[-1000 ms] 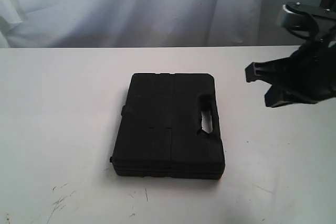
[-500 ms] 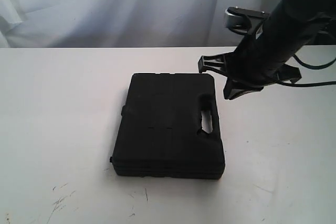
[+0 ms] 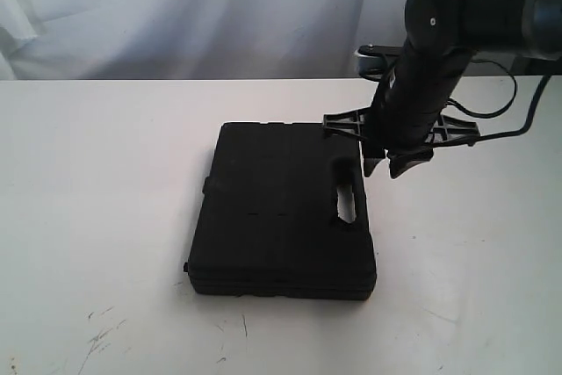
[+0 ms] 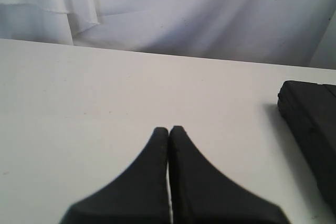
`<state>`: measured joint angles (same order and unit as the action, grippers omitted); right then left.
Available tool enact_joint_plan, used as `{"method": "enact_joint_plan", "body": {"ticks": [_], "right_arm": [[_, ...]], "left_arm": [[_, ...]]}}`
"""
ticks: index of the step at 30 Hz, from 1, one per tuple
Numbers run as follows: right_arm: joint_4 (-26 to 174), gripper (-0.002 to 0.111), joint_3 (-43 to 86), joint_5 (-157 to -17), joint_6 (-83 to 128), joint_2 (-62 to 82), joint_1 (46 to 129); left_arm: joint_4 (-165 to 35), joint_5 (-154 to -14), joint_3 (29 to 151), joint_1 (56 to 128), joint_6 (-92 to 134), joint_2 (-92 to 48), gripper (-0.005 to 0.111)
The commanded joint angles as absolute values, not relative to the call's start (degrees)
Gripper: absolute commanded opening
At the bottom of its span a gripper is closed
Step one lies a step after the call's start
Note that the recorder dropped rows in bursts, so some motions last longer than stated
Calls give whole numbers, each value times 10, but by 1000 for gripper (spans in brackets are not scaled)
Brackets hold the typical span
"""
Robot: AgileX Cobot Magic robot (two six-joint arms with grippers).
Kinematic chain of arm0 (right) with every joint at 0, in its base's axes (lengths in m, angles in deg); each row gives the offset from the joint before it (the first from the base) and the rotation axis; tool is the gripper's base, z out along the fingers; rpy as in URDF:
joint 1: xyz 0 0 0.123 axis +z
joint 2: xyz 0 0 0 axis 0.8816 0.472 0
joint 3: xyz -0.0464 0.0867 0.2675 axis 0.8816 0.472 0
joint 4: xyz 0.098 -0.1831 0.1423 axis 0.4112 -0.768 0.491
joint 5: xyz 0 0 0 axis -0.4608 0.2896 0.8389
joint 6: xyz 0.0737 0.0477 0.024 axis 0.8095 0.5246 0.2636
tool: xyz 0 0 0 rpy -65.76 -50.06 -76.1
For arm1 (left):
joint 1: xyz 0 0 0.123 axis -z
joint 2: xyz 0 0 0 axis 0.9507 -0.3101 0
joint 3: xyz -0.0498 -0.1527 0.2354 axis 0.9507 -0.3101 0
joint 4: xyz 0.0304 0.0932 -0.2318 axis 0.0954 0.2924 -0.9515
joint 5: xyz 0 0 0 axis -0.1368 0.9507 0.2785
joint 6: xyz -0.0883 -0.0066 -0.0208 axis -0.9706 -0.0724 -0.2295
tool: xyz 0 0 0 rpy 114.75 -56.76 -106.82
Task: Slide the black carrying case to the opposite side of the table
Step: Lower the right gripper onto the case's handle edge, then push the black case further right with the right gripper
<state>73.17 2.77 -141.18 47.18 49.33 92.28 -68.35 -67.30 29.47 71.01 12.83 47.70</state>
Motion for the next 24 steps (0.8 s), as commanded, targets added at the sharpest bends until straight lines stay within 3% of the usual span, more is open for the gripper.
{"method": "enact_joint_plan", "body": {"ticks": [1, 21, 24], "right_arm": [[738, 45, 19, -1378, 472, 508, 924], [744, 43, 19, -1316, 471, 593, 924], [744, 39, 19, -1307, 471, 593, 924]], "left_arm": [[-683, -677, 292, 709, 130, 479, 0], [-683, -677, 292, 709, 130, 479, 0], [-683, -677, 292, 709, 130, 479, 0]]}}
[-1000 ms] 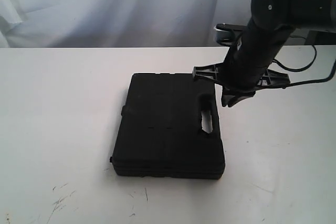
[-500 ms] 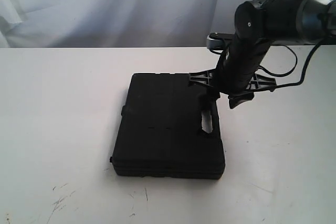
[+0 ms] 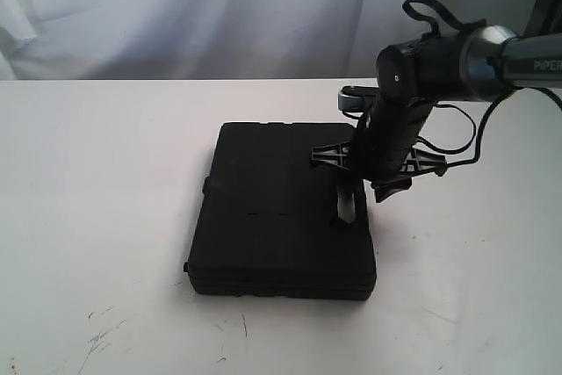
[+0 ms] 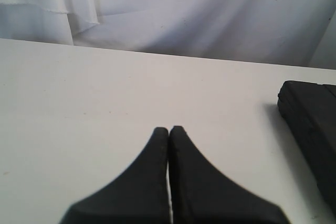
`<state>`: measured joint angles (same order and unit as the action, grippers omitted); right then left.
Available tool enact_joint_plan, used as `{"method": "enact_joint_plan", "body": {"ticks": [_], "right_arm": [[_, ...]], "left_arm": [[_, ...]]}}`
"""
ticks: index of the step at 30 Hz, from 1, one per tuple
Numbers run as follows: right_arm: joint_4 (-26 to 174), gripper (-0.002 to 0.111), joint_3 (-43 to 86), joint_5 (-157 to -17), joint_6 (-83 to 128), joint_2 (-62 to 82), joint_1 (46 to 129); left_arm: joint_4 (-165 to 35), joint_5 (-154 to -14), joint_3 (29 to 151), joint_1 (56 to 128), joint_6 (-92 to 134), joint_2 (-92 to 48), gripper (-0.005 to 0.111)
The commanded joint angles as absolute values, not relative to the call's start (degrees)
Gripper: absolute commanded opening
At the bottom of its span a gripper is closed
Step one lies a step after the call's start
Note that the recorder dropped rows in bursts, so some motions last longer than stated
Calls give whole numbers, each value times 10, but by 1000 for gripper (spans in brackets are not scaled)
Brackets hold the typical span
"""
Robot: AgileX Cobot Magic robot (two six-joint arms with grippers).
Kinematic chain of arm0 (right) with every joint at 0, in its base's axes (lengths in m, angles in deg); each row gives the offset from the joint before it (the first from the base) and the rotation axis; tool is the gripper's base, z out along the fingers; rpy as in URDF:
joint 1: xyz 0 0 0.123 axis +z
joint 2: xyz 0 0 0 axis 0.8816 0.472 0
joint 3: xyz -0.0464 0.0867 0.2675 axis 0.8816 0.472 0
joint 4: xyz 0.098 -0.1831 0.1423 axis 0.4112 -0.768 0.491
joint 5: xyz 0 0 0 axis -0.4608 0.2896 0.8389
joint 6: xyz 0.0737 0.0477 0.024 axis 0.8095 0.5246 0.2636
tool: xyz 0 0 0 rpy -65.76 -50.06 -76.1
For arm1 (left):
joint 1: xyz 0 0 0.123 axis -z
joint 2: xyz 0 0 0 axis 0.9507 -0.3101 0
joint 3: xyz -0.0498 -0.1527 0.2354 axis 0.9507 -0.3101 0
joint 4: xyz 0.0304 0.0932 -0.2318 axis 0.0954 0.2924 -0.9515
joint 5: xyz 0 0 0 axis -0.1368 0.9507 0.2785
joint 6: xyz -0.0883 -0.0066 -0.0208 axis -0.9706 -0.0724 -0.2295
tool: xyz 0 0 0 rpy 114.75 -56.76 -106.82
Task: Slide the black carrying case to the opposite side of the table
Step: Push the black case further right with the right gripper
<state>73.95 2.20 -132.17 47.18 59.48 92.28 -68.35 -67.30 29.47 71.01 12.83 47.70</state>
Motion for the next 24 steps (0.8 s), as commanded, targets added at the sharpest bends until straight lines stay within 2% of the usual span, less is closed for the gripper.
{"method": "enact_joint_plan", "body": {"ticks": [1, 8, 9, 10, 12, 24], "right_arm": [[744, 37, 19, -1307, 471, 593, 924], [744, 27, 19, -1324, 471, 605, 924], [744, 21, 19, -1328, 471, 605, 924], [740, 9, 19, -1332, 471, 603, 924], [730, 0, 19, -1341, 469, 599, 924], [657, 0, 19, -1437, 449, 599, 867]], "left_arm": [[-683, -677, 292, 709, 130, 479, 0], [-683, -677, 292, 709, 130, 479, 0], [-683, -677, 292, 709, 130, 479, 0], [-683, -677, 292, 709, 130, 479, 0], [-683, -677, 292, 709, 130, 479, 0], [-683, -677, 292, 709, 130, 479, 0]]}}
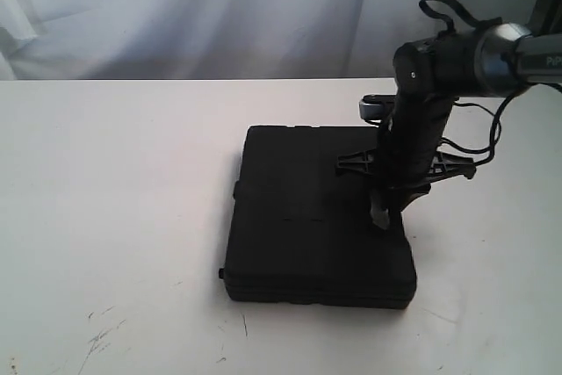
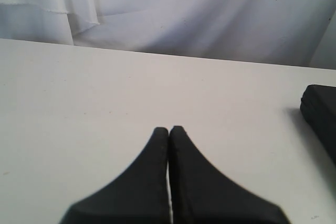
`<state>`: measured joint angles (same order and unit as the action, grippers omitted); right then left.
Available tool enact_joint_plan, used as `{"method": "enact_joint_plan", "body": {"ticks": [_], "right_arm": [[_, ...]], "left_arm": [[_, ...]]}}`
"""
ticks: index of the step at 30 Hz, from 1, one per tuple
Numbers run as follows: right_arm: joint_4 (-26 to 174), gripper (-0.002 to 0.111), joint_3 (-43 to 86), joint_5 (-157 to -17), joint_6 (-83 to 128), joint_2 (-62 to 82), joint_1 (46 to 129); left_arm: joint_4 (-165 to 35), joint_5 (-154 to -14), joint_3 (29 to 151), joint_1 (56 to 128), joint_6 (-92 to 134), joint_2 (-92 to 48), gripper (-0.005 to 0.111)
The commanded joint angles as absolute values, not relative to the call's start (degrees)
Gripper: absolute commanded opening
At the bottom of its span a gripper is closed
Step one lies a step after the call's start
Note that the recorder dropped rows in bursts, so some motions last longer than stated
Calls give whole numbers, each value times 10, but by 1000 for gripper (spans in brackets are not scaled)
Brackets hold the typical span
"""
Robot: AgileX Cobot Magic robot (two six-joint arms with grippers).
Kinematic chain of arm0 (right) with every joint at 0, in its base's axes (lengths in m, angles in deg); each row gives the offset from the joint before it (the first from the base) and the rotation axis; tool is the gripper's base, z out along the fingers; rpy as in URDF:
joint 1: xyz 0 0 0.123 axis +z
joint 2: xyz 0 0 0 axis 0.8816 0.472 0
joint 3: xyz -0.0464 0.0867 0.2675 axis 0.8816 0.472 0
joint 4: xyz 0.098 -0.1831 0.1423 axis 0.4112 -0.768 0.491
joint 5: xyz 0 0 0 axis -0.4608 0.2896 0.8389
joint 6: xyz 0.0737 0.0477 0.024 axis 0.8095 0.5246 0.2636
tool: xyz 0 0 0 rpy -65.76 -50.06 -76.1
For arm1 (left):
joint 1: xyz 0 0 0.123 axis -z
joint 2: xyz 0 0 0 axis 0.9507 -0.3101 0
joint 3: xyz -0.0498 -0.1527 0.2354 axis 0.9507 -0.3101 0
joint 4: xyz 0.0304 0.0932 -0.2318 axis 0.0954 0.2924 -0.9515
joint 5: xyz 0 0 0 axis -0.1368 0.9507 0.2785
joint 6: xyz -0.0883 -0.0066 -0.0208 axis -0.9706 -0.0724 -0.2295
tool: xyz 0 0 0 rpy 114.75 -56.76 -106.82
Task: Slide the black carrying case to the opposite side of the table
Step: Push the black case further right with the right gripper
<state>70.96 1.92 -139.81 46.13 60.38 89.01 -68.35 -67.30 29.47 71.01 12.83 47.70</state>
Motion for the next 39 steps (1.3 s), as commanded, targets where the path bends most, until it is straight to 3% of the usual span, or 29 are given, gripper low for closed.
{"method": "enact_joint_plan", "body": {"ticks": [1, 27, 39], "right_arm": [[647, 0, 19, -1441, 449, 599, 863], [584, 0, 20, -1464, 393, 599, 738], [613, 0, 20, -1436, 354, 599, 731]], "left_arm": [[-683, -677, 292, 709, 130, 479, 0], [-683, -677, 292, 709, 130, 479, 0], [-683, -677, 292, 709, 130, 479, 0]]}}
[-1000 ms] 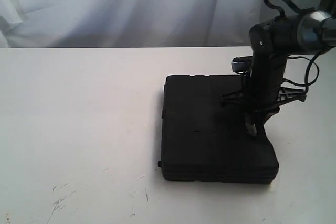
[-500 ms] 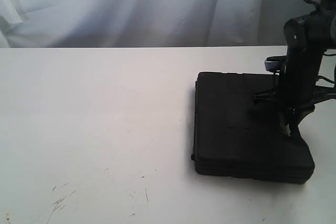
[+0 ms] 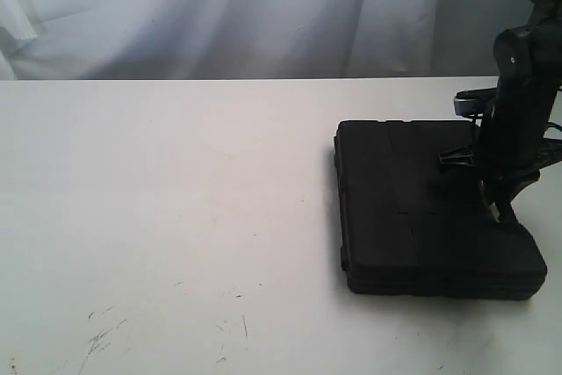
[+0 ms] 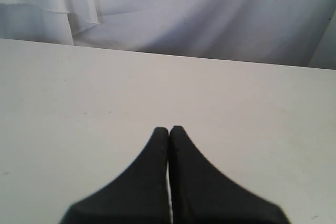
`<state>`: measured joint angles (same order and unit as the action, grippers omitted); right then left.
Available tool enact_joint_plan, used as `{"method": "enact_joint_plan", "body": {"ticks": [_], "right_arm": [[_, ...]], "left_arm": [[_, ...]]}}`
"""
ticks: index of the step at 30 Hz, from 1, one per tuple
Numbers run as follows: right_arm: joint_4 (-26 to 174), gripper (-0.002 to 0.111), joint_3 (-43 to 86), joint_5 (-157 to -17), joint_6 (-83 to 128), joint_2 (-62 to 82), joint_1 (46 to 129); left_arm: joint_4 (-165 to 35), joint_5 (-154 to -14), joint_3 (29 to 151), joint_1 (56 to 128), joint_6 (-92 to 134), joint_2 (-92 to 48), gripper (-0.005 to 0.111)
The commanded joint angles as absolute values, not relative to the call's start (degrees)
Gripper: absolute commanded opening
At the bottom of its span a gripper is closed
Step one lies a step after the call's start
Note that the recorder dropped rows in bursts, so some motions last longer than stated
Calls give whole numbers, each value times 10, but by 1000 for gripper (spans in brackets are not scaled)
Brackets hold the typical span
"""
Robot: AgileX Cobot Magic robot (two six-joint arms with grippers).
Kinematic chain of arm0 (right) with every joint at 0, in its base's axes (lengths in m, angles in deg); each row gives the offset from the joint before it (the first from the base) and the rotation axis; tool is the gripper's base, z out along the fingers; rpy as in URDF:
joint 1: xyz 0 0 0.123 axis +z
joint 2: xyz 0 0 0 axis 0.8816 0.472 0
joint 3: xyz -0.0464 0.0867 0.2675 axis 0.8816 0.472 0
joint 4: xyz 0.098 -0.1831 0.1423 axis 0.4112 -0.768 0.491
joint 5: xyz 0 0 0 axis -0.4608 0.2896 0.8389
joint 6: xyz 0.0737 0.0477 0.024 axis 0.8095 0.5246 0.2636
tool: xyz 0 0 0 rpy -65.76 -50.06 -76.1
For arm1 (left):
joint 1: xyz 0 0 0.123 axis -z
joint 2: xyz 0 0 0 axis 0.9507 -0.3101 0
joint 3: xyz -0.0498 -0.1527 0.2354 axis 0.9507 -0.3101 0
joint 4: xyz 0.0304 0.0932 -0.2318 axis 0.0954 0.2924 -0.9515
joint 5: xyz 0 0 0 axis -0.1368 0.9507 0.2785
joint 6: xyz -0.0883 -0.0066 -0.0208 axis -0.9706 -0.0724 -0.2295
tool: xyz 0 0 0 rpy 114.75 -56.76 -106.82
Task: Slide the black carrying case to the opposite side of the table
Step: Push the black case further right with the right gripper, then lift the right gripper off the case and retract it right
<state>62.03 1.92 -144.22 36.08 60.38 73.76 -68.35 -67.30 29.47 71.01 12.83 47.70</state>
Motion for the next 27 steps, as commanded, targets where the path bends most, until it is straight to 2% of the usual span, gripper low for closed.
{"method": "enact_joint_plan", "body": {"ticks": [1, 5, 12, 15, 21, 23, 27], "right_arm": [[613, 0, 20, -1436, 354, 599, 731], [618, 10, 20, -1433, 354, 599, 731], [624, 46, 20, -1433, 354, 577, 722], [663, 50, 20, -1432, 354, 556, 711], [698, 48, 20, -1448, 354, 505, 709], [716, 39, 20, -1451, 354, 485, 709], [765, 10, 20, -1467, 332, 435, 709]], "left_arm": [[-683, -677, 292, 709, 130, 479, 0], [-683, -677, 292, 709, 130, 479, 0], [-683, -677, 292, 709, 130, 479, 0], [-683, -677, 292, 709, 130, 479, 0], [-683, -677, 292, 709, 130, 479, 0], [-683, -677, 292, 709, 130, 479, 0], [-683, -677, 292, 709, 130, 479, 0]]}}
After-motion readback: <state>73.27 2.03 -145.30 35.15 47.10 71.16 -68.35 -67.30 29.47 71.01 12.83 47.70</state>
